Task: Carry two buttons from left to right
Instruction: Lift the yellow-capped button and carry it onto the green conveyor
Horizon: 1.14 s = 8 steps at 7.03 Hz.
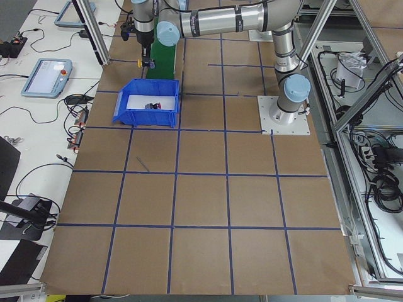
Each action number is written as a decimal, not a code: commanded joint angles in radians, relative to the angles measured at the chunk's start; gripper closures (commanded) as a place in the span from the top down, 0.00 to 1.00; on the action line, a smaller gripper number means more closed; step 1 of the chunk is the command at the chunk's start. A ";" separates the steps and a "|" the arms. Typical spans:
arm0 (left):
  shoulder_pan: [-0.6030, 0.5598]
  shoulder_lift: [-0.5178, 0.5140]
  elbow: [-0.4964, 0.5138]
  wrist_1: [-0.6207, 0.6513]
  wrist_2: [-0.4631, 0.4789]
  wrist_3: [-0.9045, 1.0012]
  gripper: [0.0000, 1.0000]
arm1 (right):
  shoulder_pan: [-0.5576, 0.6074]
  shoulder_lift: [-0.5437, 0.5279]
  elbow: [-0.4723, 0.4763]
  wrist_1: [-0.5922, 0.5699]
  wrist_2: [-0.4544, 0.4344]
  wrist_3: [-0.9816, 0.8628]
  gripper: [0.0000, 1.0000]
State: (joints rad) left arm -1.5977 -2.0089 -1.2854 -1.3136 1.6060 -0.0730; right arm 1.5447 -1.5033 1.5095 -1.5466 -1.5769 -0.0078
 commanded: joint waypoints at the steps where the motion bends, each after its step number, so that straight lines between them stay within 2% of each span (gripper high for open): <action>1: -0.091 -0.051 -0.009 0.030 0.017 -0.131 0.09 | 0.000 0.000 0.000 -0.001 0.000 0.000 1.00; 3: -0.134 -0.073 -0.046 0.033 0.014 -0.148 0.09 | 0.000 0.000 0.000 0.000 0.000 -0.006 1.00; 5: -0.162 -0.112 -0.090 0.143 0.009 -0.148 0.09 | 0.000 0.002 0.000 0.000 0.000 -0.006 1.00; 6: -0.162 -0.126 -0.097 0.158 0.006 -0.148 0.09 | 0.000 0.002 0.001 0.000 0.000 -0.008 1.00; 7: -0.160 -0.133 -0.097 0.158 -0.003 -0.148 0.17 | 0.000 0.002 0.001 0.000 0.000 -0.008 1.00; 8: -0.157 -0.133 -0.097 0.158 -0.003 -0.146 0.96 | 0.000 0.002 0.001 0.000 0.000 -0.006 1.00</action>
State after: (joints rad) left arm -1.7568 -2.1361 -1.3800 -1.1604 1.6067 -0.2205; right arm 1.5447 -1.5019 1.5107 -1.5463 -1.5769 -0.0148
